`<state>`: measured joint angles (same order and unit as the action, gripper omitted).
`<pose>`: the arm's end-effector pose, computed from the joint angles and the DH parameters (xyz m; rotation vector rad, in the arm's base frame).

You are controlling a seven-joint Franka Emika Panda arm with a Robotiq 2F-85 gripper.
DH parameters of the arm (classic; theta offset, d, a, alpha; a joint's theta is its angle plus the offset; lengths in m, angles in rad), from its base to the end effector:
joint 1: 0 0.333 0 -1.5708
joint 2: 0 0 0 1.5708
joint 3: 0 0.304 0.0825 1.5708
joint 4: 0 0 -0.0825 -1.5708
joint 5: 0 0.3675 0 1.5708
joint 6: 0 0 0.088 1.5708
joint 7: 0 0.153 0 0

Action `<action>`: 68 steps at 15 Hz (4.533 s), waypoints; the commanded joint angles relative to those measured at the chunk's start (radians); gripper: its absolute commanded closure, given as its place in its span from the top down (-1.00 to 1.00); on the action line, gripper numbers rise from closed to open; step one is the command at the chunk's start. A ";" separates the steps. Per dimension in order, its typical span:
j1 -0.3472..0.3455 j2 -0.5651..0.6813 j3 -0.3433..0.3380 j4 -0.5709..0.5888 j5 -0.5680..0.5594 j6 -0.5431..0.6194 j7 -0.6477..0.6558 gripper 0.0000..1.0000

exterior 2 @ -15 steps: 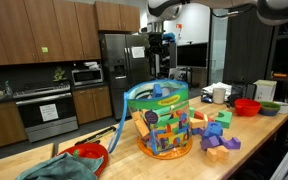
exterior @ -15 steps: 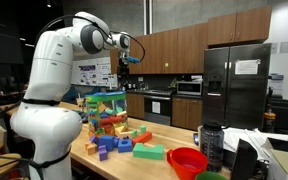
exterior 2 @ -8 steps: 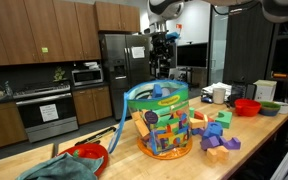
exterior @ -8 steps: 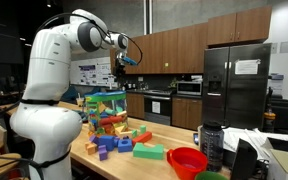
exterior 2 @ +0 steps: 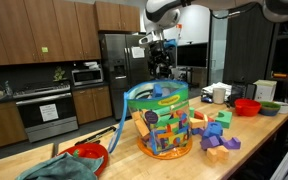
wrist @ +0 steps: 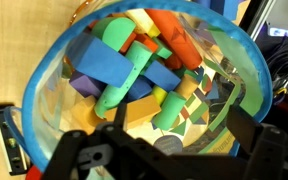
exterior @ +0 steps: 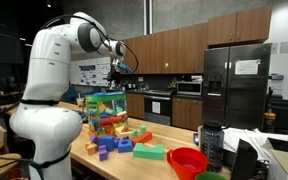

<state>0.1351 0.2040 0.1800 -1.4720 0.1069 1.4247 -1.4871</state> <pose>0.5326 0.1839 0.4906 -1.7836 -2.2603 0.1838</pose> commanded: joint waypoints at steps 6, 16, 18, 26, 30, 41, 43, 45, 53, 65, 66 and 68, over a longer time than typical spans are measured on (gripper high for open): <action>0.001 -0.011 0.002 -0.042 -0.004 0.083 0.012 1.00; -0.001 -0.040 -0.001 -0.185 -0.054 0.360 -0.006 1.00; -0.003 -0.047 -0.003 -0.210 -0.070 0.379 -0.002 1.00; -0.021 -0.079 -0.022 -0.282 -0.130 0.458 0.009 1.00; -0.022 -0.091 -0.027 -0.322 -0.149 0.519 0.034 1.00; 0.002 -0.088 -0.015 -0.340 -0.168 0.569 0.159 1.00; 0.002 -0.095 -0.016 -0.361 -0.186 0.560 0.166 1.00; 0.001 -0.096 -0.018 -0.382 -0.201 0.560 0.176 1.00; 0.001 -0.103 -0.018 -0.419 -0.241 0.547 0.196 0.36; 0.002 -0.090 -0.019 -0.346 -0.259 0.508 0.190 -1.00; 0.002 -0.089 -0.019 -0.338 -0.261 0.504 0.189 -1.00; 0.002 -0.087 -0.019 -0.321 -0.269 0.486 0.187 -0.48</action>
<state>0.1374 0.1264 0.1639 -1.8187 -0.1355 1.9489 -1.3052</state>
